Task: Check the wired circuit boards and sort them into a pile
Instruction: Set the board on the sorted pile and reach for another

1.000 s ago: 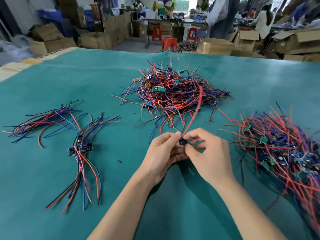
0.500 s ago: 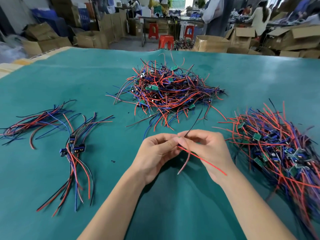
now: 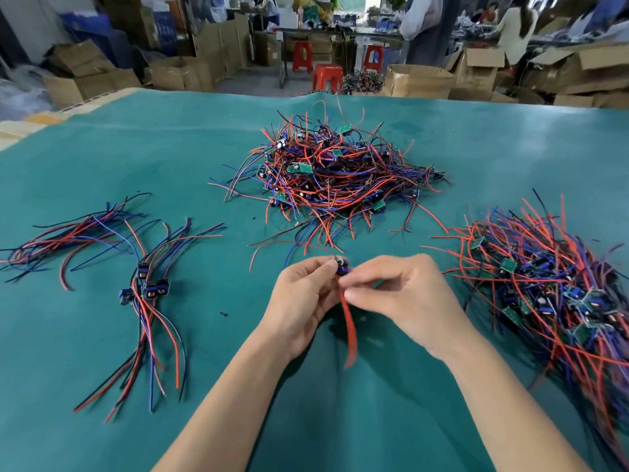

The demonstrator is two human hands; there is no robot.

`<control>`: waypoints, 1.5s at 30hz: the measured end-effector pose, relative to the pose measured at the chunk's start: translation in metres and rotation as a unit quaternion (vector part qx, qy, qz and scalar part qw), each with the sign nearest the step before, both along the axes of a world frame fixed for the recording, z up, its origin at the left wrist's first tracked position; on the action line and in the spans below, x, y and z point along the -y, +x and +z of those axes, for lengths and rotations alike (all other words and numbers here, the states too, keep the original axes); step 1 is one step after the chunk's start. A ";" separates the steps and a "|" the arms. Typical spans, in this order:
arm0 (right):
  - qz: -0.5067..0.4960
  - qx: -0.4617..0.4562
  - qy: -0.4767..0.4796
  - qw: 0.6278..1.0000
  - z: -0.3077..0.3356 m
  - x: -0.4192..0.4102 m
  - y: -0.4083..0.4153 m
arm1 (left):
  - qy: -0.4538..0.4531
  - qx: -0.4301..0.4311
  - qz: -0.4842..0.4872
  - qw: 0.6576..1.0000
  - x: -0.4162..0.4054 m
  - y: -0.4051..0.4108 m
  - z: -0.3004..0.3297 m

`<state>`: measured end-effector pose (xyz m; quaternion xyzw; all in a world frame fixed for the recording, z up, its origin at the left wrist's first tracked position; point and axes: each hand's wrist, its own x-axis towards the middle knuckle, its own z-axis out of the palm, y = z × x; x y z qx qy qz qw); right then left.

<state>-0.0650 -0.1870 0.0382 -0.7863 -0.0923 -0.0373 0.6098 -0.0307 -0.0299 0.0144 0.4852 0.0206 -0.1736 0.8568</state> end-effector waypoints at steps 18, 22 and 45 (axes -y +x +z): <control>-0.007 -0.107 0.140 0.984 -0.003 0.014 0.007 | 0.077 0.119 -0.118 0.983 -0.005 -0.010 0.005; -0.056 -0.122 0.169 0.976 -0.004 0.017 0.009 | 0.133 0.149 -0.136 0.970 -0.004 -0.011 0.004; -0.486 0.112 0.250 0.830 -0.013 0.058 0.024 | 0.260 0.198 -0.153 0.933 0.008 -0.017 0.004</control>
